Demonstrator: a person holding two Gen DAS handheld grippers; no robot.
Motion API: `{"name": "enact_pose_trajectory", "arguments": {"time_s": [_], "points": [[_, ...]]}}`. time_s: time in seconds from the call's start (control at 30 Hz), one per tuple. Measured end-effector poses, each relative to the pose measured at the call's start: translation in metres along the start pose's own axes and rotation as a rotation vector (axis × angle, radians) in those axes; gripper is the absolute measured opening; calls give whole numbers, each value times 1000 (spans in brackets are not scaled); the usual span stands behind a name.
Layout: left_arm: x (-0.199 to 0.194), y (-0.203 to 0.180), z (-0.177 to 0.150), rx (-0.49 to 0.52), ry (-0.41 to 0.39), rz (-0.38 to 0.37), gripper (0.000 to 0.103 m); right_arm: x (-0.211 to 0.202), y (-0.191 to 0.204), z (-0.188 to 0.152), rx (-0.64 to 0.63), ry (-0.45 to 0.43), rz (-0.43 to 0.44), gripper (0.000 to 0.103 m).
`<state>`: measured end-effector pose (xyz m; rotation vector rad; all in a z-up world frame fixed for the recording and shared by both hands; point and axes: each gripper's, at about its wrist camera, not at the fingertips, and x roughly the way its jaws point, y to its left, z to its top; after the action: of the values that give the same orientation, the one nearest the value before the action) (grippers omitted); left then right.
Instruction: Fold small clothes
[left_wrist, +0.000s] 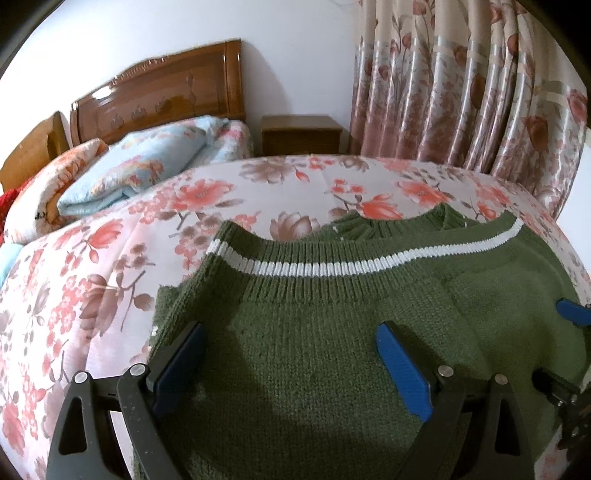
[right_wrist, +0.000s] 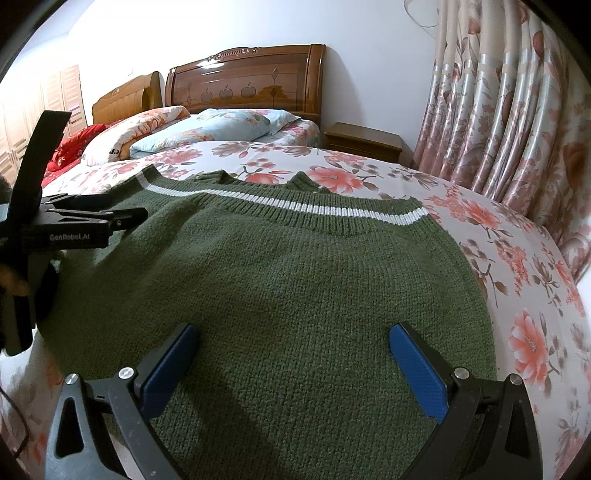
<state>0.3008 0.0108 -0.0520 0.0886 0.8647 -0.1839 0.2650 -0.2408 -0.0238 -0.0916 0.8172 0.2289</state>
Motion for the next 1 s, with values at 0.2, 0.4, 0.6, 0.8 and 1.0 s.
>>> {"name": "enact_pose_trajectory", "arguments": {"time_s": [0.2,0.4,0.6,0.8,1.0], "points": [[-19,-3,-1,-91,34,-11,76,0,0,0,1,0,0,103],[-25,-62,-8,67,-15,-111,79,0,0,0,1,0,1,103],[-22,-56,-20,69,-64,-94,77,0,1,0,0,0,1,103],[-26,-3,-6,-27,-91,53,75,0,1,0,4,-1,4,103],[-9,13,-8,-32,-62,61,79,0,1,0,1,0,2,103]]}}
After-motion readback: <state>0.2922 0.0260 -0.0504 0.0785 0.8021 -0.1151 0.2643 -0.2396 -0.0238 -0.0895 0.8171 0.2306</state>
